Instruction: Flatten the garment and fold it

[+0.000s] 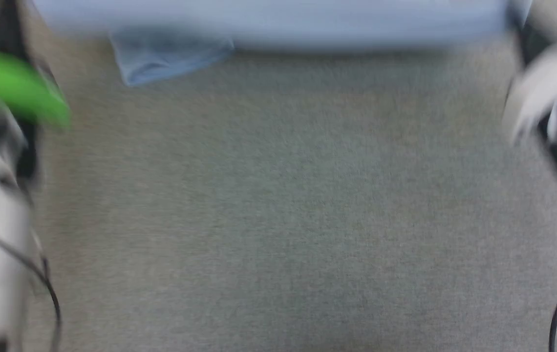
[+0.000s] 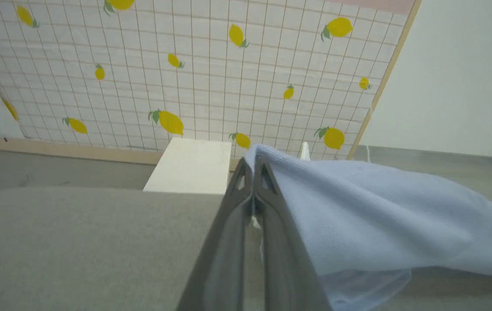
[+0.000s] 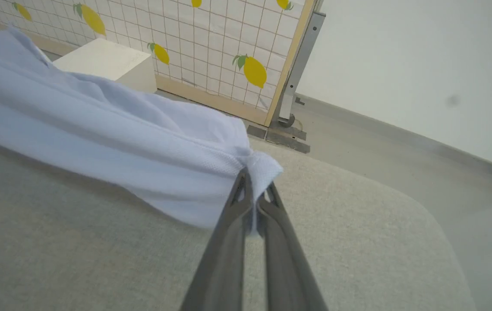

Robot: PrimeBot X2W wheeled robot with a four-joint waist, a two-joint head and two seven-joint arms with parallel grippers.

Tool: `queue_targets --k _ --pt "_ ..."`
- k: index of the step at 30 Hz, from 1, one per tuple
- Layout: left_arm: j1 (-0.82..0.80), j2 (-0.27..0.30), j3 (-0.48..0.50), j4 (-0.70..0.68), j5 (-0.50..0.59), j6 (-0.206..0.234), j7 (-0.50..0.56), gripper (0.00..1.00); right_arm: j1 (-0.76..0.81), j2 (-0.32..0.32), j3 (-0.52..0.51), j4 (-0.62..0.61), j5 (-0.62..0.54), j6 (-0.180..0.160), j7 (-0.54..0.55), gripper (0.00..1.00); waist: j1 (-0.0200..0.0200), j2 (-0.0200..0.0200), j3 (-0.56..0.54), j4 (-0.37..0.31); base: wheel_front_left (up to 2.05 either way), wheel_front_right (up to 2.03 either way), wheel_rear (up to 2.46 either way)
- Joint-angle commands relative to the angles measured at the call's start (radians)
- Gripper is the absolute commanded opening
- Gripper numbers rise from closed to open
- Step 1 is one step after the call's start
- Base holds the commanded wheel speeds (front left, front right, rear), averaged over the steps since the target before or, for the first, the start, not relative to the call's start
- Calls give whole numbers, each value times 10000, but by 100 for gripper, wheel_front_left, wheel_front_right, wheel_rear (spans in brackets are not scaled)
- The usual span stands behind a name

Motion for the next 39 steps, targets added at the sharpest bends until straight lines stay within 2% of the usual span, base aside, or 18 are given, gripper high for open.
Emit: queue_targets --k 1,6,11,15,23,26,28,35,39 --pt "970 -40 -16 -170 -379 -37 363 0 800 -44 -106 -270 291 -19 126 0 -1 64 -1683 680 0 0 0" --pt "4381 -133 -109 -1346 -1335 244 1942 0 3479 114 -599 -1226 720 -19 461 0 -1 64 -2527 805 0 0 0" --pt "7300 -267 -252 -2766 -2029 886 3191 0 5858 567 -1122 -2286 540 -19 434 0 -1 64 -3036 1028 0 0 0" --pt "8748 -376 -363 -3375 -2243 1318 3609 0 7386 1168 -1574 -2714 252 -19 585 0 -1 64 -3218 1197 0 0 0" --pt "10033 -560 -744 -3678 -2063 1730 3677 0 9523 2046 -2104 -3513 76 -19 1624 0 -1 64 -3284 1421 0 0 0" --pt "10310 -572 -829 -3728 -1804 1916 3478 0 9961 2173 -2259 -3786 19 -19 1818 0 -1 64 -3271 1382 0 0 0" --pt "10322 -626 -751 -3892 -1511 1955 2839 0 10106 2268 -2381 -3930 83 -19 1510 0 -1 64 -3233 1361 0 0 0" --pt "9163 -850 -795 -3653 231 1816 -334 0 9720 1865 -1933 -3360 161 -19 -1369 0 -1 64 -3124 1273 0 0 0" --pt "8015 -964 -1063 -3218 890 1631 -958 0 9084 1591 -1673 -2672 215 -19 -2383 0 -1 64 -2995 1196 0 0 0"
